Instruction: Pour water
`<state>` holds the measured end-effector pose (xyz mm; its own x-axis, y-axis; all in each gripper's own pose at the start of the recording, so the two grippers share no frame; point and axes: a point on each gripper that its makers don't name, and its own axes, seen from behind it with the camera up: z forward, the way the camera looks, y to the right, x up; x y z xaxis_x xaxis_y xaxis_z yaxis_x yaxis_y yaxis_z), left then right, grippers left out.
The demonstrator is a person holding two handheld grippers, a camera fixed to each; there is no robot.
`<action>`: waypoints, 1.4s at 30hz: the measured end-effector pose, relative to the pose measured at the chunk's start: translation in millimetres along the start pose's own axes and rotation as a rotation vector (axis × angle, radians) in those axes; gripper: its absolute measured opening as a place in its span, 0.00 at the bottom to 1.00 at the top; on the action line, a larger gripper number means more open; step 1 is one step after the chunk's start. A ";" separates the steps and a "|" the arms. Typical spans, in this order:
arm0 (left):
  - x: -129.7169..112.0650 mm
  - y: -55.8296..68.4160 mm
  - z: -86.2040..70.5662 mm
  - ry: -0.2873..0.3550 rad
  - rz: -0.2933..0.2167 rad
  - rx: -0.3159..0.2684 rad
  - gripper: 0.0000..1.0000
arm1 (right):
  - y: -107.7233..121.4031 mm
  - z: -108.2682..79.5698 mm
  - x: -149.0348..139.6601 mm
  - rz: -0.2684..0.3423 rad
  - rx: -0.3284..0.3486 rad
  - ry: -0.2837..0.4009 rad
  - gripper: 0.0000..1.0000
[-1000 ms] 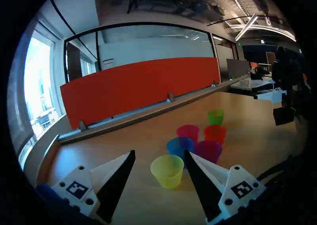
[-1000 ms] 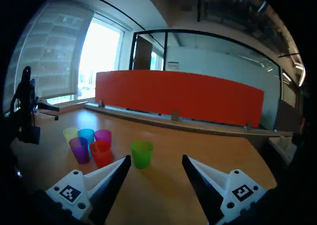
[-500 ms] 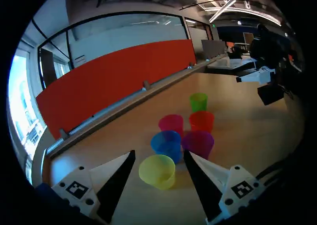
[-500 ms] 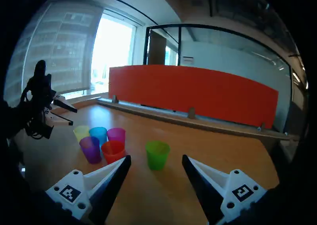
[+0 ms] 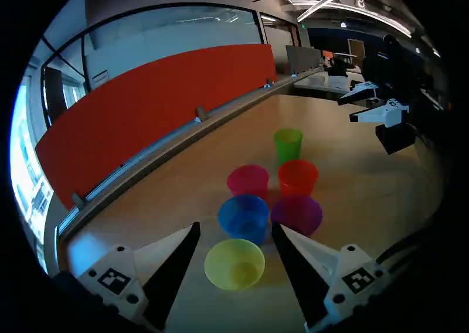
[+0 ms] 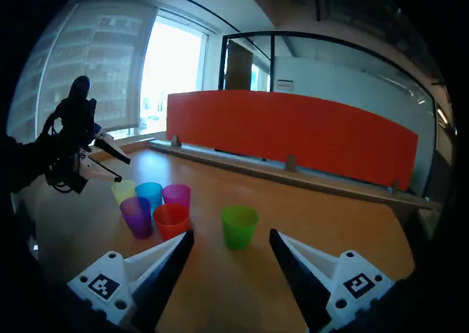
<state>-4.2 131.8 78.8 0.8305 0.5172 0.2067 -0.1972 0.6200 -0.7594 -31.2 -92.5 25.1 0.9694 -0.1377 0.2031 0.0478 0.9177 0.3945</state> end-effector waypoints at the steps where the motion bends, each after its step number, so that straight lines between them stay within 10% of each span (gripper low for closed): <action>1: -0.5 1.1 2.4 -0.009 0.003 -0.010 0.90 | 0.1 0.8 0.1 0.000 0.002 -0.001 1.00; 42: -17.6 10.0 65.2 -0.262 0.113 -0.148 0.90 | 6.8 24.2 -13.9 0.010 0.030 -0.022 1.00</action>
<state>-54.7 167.4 107.8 0.6419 0.7237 0.2534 -0.1866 0.4679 -0.8638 -50.1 -93.4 46.7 0.9643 -0.1368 0.2267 0.0302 0.9075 0.4190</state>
